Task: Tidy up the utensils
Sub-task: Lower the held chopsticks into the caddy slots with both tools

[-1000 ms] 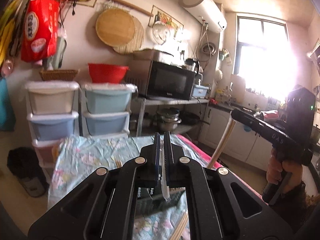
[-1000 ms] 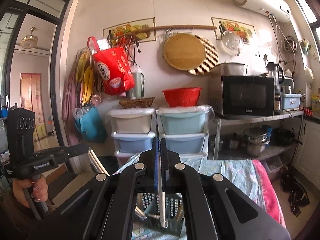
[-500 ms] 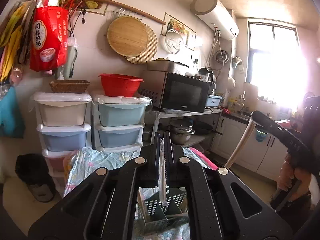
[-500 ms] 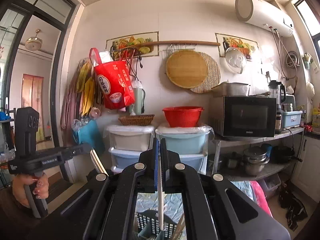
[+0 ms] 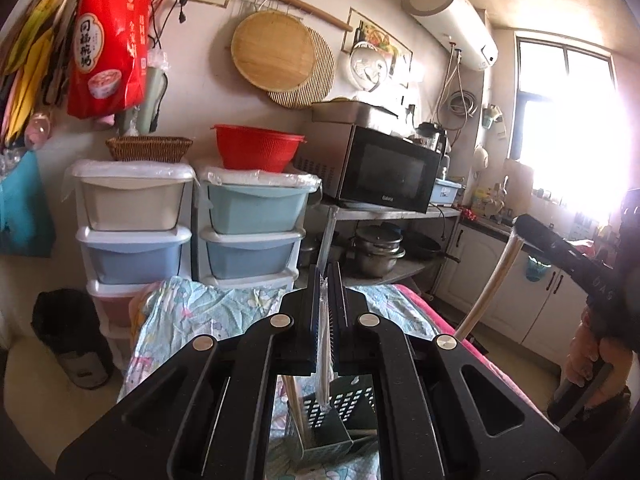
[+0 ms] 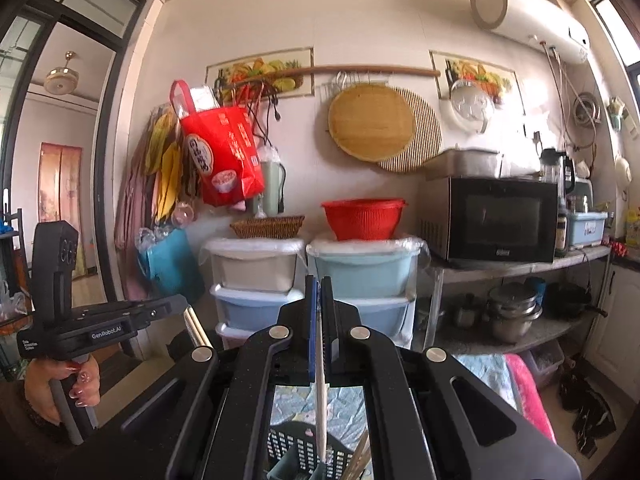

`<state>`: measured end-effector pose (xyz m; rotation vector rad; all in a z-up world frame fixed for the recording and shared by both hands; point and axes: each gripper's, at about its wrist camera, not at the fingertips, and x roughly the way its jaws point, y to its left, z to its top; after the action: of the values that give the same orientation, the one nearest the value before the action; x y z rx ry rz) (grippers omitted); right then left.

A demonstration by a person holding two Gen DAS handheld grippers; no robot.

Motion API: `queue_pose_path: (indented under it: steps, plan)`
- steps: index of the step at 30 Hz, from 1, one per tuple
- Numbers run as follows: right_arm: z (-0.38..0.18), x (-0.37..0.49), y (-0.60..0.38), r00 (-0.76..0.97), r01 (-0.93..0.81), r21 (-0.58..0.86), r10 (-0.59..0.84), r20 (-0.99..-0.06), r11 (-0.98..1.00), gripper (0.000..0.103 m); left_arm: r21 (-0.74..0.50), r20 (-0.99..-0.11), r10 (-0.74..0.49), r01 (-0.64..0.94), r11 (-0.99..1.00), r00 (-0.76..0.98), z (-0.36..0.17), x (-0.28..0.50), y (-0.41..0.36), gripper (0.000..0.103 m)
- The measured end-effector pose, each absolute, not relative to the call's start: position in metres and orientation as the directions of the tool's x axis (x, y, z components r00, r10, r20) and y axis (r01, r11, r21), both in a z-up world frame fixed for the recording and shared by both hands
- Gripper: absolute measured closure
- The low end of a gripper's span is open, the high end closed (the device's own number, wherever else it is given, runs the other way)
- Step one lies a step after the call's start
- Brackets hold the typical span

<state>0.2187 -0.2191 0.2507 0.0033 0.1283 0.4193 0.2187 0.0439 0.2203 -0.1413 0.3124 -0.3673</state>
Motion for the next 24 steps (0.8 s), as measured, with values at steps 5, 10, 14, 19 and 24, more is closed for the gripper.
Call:
queue_pose_path:
  steps: [5, 10, 14, 19, 24]
  plan:
    - [0.23, 0.234, -0.216, 0.894, -0.407, 0.05, 0.409, -0.181, 0.912, 0.101, -0.194, -0.308, -0.377, 0.331, 0.924, 0.873, 0.202, 0.226, 0.04, 0.101]
    - [0.21, 0.245, -0.212, 0.885, -0.403, 0.061, 0.406, -0.23, 0.913, 0.101, -0.197, -0.339, -0.383, 0.333, 0.922, 0.859, 0.183, 0.231, 0.034, 0.101]
    - [0.197, 0.25, -0.209, 0.877, -0.402, 0.07, 0.406, -0.257, 0.913, 0.101, -0.202, -0.361, -0.388, 0.335, 0.92, 0.848, 0.167, 0.233, 0.03, 0.101]
    - [0.182, 0.254, -0.205, 0.867, -0.402, 0.078, 0.407, -0.288, 0.912, 0.101, -0.214, -0.392, -0.392, 0.332, 0.919, 0.832, 0.148, 0.235, 0.027, 0.101]
    - [0.172, 0.258, -0.201, 0.857, -0.405, 0.082, 0.409, -0.313, 0.911, 0.101, -0.22, -0.411, -0.397, 0.333, 0.917, 0.821, 0.135, 0.235, 0.026, 0.101]
